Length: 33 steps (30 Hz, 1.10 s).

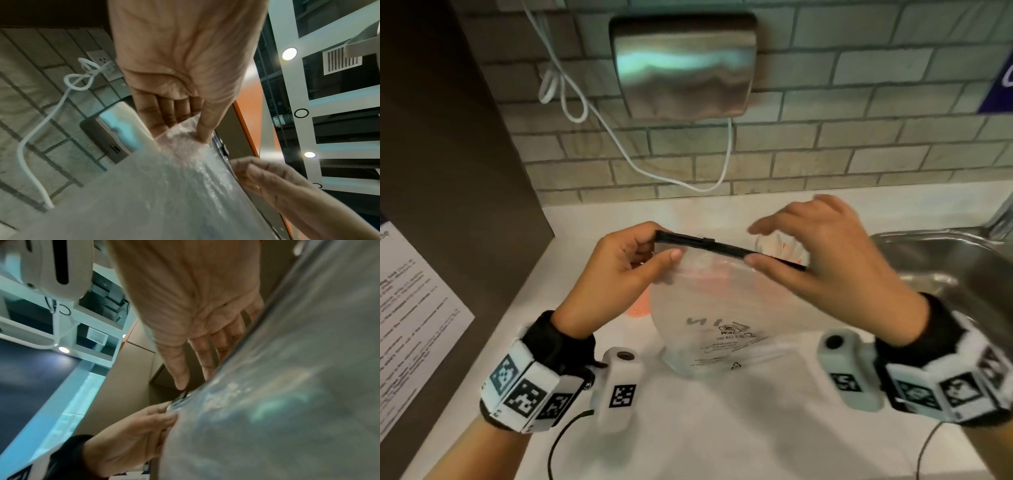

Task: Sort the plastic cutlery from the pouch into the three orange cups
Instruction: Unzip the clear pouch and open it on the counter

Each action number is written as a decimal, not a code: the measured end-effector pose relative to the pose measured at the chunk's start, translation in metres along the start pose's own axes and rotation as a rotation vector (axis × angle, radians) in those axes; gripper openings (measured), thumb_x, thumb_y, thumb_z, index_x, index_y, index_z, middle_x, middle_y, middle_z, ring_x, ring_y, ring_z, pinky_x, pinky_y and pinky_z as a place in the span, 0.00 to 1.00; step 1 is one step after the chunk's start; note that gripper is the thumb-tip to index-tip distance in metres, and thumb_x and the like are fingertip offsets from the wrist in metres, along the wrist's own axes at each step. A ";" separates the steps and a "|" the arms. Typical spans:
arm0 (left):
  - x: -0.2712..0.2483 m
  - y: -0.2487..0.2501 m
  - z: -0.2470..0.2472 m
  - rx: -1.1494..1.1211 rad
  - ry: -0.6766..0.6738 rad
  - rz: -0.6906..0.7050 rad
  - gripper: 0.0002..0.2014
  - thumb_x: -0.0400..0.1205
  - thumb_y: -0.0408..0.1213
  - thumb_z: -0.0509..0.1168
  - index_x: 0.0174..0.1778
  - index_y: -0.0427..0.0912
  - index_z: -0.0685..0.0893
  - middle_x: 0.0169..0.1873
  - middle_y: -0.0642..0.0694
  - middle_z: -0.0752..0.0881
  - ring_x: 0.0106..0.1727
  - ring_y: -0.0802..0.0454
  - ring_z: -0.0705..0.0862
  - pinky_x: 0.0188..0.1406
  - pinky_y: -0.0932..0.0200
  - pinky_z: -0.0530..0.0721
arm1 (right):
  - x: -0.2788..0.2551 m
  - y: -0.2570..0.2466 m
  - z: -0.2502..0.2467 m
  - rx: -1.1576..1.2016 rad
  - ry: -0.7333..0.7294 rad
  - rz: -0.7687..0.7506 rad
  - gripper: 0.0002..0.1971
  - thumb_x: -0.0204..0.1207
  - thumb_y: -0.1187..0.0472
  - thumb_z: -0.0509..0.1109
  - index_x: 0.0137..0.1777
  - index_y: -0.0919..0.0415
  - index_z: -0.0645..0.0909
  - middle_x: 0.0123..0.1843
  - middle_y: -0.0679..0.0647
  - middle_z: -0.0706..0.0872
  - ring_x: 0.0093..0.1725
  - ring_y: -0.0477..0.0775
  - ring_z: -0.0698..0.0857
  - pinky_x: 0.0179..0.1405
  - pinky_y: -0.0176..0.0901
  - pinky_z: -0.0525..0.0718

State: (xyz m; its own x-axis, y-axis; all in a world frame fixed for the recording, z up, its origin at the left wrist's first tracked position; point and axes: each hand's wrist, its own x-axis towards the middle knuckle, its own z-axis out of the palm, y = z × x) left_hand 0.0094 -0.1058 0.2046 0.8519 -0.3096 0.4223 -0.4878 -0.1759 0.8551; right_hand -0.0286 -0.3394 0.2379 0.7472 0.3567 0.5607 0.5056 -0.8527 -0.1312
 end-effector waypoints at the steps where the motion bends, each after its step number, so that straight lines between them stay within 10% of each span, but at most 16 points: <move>1: 0.001 0.002 0.002 0.013 0.018 0.019 0.09 0.74 0.39 0.70 0.45 0.37 0.85 0.31 0.50 0.88 0.32 0.57 0.86 0.35 0.69 0.84 | 0.005 -0.009 0.007 -0.003 0.029 -0.022 0.22 0.72 0.38 0.59 0.54 0.51 0.84 0.44 0.47 0.88 0.47 0.52 0.84 0.64 0.54 0.70; 10: -0.001 0.000 0.009 -0.009 0.189 0.106 0.04 0.75 0.34 0.69 0.39 0.49 0.84 0.33 0.47 0.90 0.33 0.52 0.88 0.38 0.62 0.88 | 0.028 -0.035 0.035 0.077 0.145 0.016 0.09 0.73 0.52 0.67 0.42 0.54 0.87 0.38 0.48 0.88 0.45 0.55 0.84 0.68 0.52 0.63; 22: 0.001 -0.014 -0.002 -0.010 0.303 0.111 0.05 0.76 0.34 0.67 0.39 0.50 0.83 0.32 0.58 0.91 0.37 0.58 0.89 0.44 0.64 0.87 | -0.048 0.058 -0.019 -0.241 0.167 0.255 0.16 0.75 0.46 0.61 0.44 0.53 0.87 0.39 0.51 0.87 0.50 0.60 0.84 0.67 0.56 0.62; 27: 0.002 -0.019 -0.009 0.035 0.292 0.109 0.14 0.79 0.30 0.66 0.35 0.57 0.84 0.33 0.61 0.90 0.38 0.61 0.88 0.36 0.66 0.83 | -0.058 0.071 -0.034 -0.125 0.145 0.299 0.16 0.75 0.44 0.63 0.46 0.54 0.87 0.43 0.54 0.86 0.45 0.60 0.81 0.48 0.59 0.78; 33: -0.010 -0.008 -0.016 0.116 0.236 0.117 0.04 0.72 0.50 0.66 0.41 0.62 0.84 0.41 0.64 0.87 0.43 0.55 0.80 0.36 0.74 0.76 | -0.061 0.065 -0.029 0.058 0.128 0.404 0.04 0.75 0.52 0.68 0.46 0.47 0.84 0.43 0.45 0.80 0.25 0.45 0.82 0.37 0.47 0.79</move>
State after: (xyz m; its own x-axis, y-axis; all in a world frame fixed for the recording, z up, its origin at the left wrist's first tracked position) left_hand 0.0085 -0.0861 0.1984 0.8030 -0.1107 0.5856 -0.5920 -0.2614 0.7624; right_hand -0.0541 -0.4278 0.2190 0.8323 -0.0554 0.5515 0.2089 -0.8903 -0.4047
